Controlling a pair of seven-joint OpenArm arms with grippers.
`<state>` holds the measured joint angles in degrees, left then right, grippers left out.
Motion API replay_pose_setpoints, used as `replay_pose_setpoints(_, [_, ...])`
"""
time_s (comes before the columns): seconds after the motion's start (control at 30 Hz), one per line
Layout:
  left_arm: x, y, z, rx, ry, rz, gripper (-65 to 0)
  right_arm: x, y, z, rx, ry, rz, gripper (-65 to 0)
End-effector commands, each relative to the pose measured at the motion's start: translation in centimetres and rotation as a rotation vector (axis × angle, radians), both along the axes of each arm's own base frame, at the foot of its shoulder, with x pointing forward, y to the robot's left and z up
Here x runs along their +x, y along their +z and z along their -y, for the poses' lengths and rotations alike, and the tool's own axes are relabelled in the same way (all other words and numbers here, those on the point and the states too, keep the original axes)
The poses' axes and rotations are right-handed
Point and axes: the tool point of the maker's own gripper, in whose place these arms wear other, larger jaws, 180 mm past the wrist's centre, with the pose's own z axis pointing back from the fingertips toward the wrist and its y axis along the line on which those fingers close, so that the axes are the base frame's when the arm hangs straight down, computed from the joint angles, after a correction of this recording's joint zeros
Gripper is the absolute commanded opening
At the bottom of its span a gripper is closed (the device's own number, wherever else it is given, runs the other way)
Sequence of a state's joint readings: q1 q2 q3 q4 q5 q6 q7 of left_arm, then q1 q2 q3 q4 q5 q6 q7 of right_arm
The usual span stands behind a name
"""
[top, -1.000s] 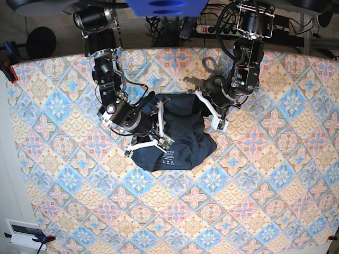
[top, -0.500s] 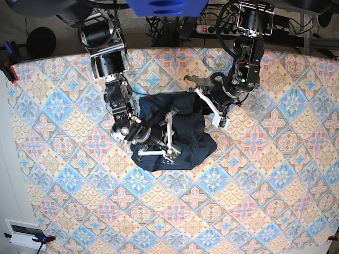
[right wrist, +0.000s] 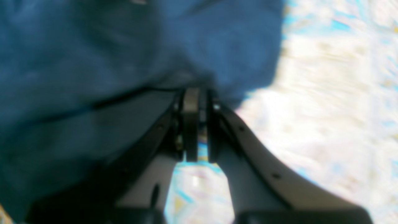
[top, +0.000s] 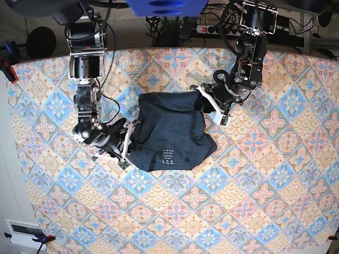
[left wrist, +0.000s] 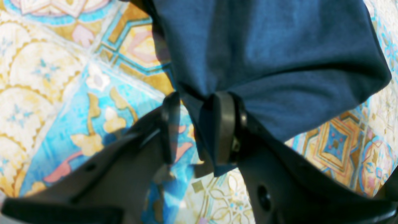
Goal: Layout the t-shirt on the table in an organized manner, then fold the t-shirt properly
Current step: 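Tuck and flatten the shirt edges with both grippers into a square, then drag the folded shirt with the right gripper toward the table edge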
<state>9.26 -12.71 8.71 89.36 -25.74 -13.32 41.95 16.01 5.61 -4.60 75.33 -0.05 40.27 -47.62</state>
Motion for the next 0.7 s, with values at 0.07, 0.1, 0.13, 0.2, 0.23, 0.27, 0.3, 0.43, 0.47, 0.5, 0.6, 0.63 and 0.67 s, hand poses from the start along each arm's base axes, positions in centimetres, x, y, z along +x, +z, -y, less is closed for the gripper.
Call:
replay_pose_setpoints(0.07, [-0.7,1.6,-0.4,0.027,-0.006,0.022,-47.9,2.4,3.8,1.6,-0.008,-0.023,0.115,-60.5])
replay_pose_setpoints(0.1, [-0.3,3.0,-0.7,0.022,0.005,0.065,-47.9,2.7,4.8,2.3,-0.015,-0.036,0.145,-60.5])
replay_pose_setpoints(0.13, [0.0,4.3,-0.8,0.013,0.015,0.099,-47.9,2.9,6.1,2.8,-0.026,-0.042,0.182,-60.5])
replay_pose_setpoints(0.2, [0.6,6.8,-0.9,-0.041,0.039,0.153,-47.9,1.9,7.0,3.2,-0.062,-0.045,0.195,-60.5])
replay_pose_setpoints(0.23, [0.9,7.7,-1.3,-0.069,0.057,0.17,-47.9,1.1,7.1,3.2,-0.067,-0.044,0.192,-60.5])
replay_pose_setpoints(0.27, [1.2,8.5,-1.8,-0.103,0.083,0.184,-47.9,0.2,7.2,2.8,-0.056,-0.035,0.19,-60.5])
replay_pose_setpoints(0.3, [1.5,9.1,-2.3,-0.136,0.109,0.19,-47.9,-0.4,7.7,2.2,-0.037,-0.025,0.2,-60.5])
replay_pose_setpoints(0.43, [2.2,10.8,-4.3,-0.253,0.197,0.207,-47.9,-3.2,9.3,0.1,0.039,0.021,0.22,-60.5])
replay_pose_setpoints(0.47, [2.4,11.1,-4.9,-0.274,0.219,0.214,-47.9,-3.9,9.4,-0.4,0.05,0.029,0.216,-60.5])
replay_pose_setpoints(0.5, [2.5,11.4,-5.6,-0.286,0.243,0.219,-47.9,-4.4,9.4,-0.8,0.058,0.041,0.211,-60.5])
replay_pose_setpoints(0.6, [2.4,12.0,-8.5,-0.319,0.33,0.235,-47.9,-6.3,8.6,-3.2,0.072,0.114,0.178,-60.5])
replay_pose_setpoints(0.63, [2.4,12.2,-9.2,-0.331,0.353,0.243,-47.9,-6.9,8.2,-4.0,0.077,0.136,0.164,-60.5])
replay_pose_setpoints(0.67, [2.3,12.4,-10.1,-0.338,0.377,0.247,-47.9,-7.4,7.9,-5.0,0.092,0.155,0.153,-60.5])
